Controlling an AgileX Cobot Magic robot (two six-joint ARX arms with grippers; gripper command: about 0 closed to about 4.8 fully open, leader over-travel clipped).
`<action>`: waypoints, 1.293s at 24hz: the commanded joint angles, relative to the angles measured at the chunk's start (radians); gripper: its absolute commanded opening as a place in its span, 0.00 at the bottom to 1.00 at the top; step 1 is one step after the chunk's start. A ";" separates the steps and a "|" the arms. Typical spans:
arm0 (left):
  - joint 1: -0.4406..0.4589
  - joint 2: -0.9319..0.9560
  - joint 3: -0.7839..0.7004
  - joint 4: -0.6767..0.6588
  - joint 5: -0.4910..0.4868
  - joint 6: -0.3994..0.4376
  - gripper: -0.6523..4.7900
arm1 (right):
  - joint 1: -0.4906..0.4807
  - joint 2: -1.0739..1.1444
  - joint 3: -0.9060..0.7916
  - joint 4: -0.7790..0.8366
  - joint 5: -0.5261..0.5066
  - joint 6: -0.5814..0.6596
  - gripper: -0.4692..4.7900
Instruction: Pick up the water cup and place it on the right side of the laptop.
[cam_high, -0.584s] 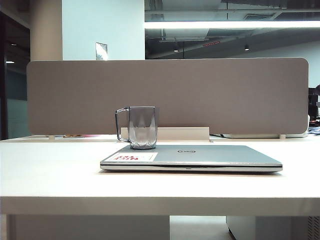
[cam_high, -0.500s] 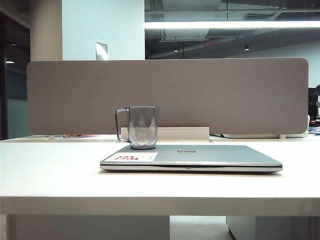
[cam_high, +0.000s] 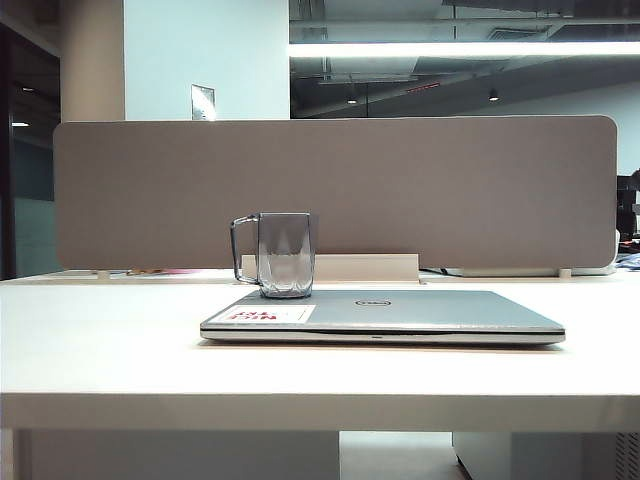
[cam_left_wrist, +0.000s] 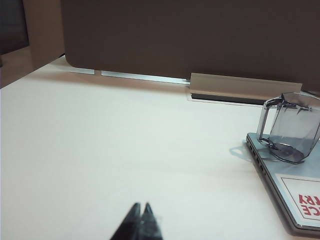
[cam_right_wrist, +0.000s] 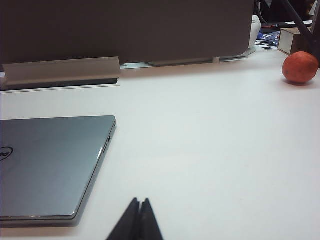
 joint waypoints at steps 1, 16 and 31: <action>0.000 0.001 0.003 0.014 -0.002 -0.002 0.11 | -0.001 -0.002 -0.006 0.017 -0.002 0.000 0.07; 0.000 0.001 0.003 -0.005 -0.003 -0.002 0.11 | 0.000 -0.002 -0.006 0.017 -0.298 0.000 0.07; -0.001 0.013 0.075 0.015 0.181 0.031 0.11 | 0.000 -0.002 -0.006 0.018 -0.473 0.001 0.07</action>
